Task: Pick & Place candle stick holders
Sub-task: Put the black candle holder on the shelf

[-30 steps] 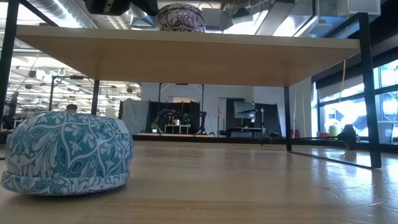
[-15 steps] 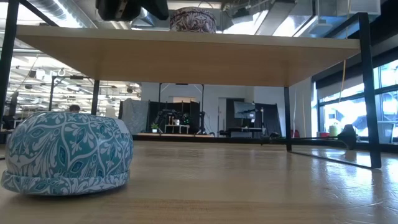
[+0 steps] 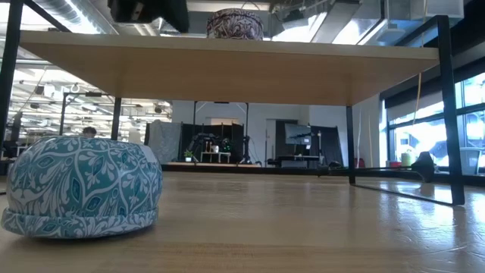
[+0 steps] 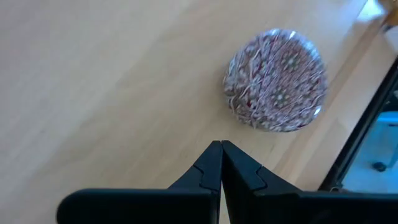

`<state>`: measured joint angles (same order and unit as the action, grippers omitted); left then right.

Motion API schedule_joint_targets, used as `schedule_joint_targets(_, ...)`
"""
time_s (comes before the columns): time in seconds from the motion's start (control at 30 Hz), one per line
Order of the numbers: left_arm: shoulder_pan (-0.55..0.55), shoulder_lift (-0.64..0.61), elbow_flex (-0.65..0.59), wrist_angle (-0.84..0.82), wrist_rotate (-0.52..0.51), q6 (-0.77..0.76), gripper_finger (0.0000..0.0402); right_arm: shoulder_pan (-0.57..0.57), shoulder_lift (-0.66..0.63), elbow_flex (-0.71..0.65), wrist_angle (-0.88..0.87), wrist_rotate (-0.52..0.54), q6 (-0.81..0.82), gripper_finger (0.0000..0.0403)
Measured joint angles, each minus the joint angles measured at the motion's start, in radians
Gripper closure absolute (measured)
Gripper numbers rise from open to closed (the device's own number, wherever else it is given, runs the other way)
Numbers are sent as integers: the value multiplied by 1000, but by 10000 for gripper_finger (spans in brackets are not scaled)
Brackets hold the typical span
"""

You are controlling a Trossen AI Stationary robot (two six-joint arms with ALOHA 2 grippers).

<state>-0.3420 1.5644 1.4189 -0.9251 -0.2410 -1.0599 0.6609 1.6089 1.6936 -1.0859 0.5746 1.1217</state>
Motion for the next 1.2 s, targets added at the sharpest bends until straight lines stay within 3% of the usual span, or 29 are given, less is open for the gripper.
schedule_joint_targets(0.5, -3, -104, 43, 35, -116, 0, 400, -20, -1, 0, 135, -4, -142, 364)
schedule_joint_targets(0.83, -27, -129, 43, 39, -218, 0, 400, -56, -2, 0, 258, -105, -324, 364)
schedule_joint_targets(1.2, -24, -129, 43, 39, -358, 16, 400, -192, -4, 0, 300, -108, -413, 364)
